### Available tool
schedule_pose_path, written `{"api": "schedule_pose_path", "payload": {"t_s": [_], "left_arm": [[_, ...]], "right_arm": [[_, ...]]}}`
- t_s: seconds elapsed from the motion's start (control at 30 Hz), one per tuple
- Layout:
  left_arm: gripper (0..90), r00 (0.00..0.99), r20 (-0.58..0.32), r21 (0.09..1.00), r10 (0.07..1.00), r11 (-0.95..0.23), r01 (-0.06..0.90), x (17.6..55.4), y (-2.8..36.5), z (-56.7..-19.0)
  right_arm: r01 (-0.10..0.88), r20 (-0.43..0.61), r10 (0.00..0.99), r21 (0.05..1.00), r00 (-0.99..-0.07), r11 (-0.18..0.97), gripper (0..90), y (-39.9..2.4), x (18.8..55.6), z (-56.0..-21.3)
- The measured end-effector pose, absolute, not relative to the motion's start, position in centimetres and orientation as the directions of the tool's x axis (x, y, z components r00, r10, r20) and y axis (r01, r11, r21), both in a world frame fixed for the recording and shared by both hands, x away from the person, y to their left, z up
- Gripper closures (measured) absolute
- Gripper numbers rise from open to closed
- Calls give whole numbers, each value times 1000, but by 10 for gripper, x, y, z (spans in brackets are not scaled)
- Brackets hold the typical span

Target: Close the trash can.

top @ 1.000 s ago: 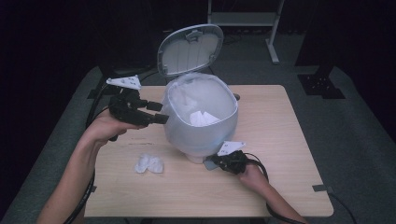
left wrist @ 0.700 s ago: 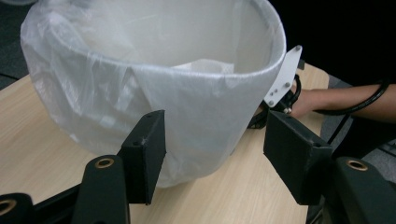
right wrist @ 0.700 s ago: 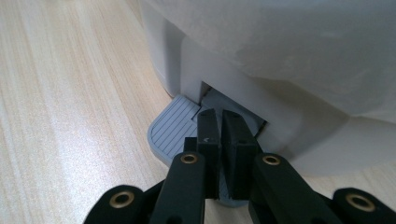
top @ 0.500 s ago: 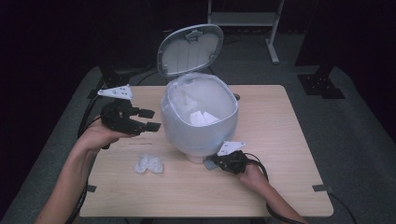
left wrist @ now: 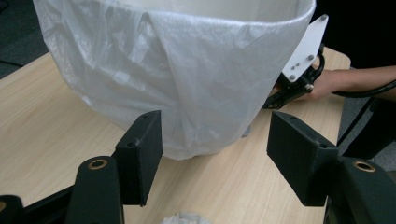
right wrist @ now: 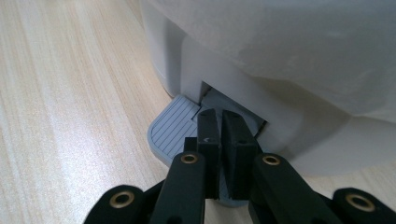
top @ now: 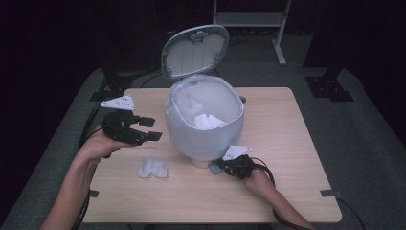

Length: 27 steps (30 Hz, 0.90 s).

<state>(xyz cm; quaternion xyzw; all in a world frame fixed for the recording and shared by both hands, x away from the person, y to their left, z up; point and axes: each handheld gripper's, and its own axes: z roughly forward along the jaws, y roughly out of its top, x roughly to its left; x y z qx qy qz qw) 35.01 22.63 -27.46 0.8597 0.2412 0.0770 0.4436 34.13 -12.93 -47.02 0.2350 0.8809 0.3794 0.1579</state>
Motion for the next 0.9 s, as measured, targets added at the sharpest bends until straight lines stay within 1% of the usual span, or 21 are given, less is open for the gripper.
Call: {"api": "schedule_pose_path", "payload": {"t_s": [0.27,0.33,0.63,0.9], "left_arm": [[333,864,-74,785,498,-505,359,348,233,-289],[332,864,-60,777,500,-520,355,348,235,-291],[314,860,-59,764,506,-532,365,344,239,-304],[310,857,-76,756,509,-531,383,341,243,-324]], "right_arm": [[292,-101,534,744,-840,601,857,-129,341,-470],[292,-101,533,744,-840,601,857,-129,341,-470],[295,-99,533,742,-840,602,858,-129,341,-470],[290,-109,533,739,-839,608,860,-128,340,-470]]}}
